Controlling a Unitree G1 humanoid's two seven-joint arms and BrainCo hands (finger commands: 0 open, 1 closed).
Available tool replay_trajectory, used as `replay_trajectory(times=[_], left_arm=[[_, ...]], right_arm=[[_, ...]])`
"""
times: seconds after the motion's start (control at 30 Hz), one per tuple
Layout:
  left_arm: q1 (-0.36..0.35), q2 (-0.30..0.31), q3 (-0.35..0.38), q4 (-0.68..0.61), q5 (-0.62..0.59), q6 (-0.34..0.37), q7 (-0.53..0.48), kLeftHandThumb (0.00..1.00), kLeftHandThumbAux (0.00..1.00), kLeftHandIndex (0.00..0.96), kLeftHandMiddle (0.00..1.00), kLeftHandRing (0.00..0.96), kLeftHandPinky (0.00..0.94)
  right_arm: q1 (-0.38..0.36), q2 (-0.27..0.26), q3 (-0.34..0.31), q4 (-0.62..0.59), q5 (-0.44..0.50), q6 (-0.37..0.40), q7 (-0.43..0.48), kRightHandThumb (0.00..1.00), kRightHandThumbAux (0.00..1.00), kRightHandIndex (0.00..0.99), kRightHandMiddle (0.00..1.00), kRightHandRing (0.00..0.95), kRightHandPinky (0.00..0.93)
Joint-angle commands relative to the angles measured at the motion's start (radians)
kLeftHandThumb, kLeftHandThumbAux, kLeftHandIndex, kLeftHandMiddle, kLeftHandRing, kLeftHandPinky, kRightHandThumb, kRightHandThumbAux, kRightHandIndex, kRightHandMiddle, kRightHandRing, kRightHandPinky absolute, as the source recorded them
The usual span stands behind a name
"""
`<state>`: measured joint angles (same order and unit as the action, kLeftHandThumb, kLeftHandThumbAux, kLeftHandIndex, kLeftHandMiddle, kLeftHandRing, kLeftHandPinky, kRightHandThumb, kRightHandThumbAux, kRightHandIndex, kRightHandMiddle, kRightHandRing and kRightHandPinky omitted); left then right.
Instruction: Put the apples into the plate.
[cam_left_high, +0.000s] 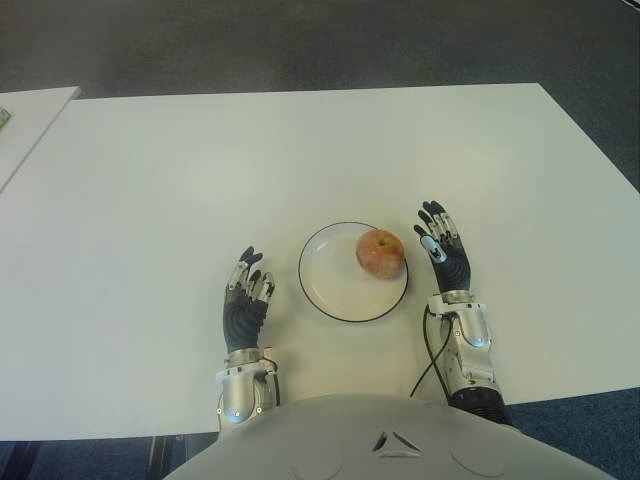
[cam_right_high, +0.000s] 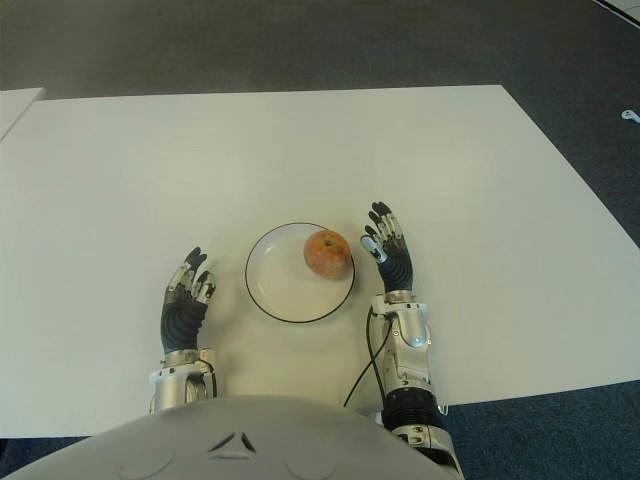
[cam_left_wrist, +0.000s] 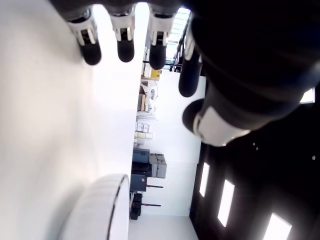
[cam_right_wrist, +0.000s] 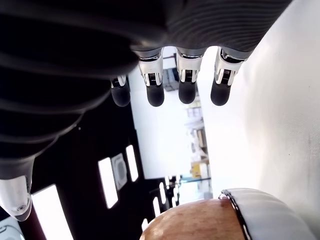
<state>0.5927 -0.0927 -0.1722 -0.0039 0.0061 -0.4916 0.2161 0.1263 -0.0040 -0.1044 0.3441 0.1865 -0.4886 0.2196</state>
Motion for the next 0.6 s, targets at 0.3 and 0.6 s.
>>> replay_trajectory(times=[0.3,0.6], left_arm=[[-0.045,-0.020,0.011,0.043,0.048,-0.004,-0.005,0.075,0.619,0.158,0.080,0.020,0.000],[-0.158,0.007,0.052,0.152,0.018,0.031,-0.032,0.053,0.638,0.113,0.072,0.024,0.000]], right_arm=[[0.125,0.050,-0.019,0.001,0.013,0.037,-0.055,0.186,0.528,0.009,0.034,0.000,0.000],[0.131,0.061,-0.025,0.000,0.016,0.032,-0.073,0.184,0.523,0.031,0.069,0.015,0.000]])
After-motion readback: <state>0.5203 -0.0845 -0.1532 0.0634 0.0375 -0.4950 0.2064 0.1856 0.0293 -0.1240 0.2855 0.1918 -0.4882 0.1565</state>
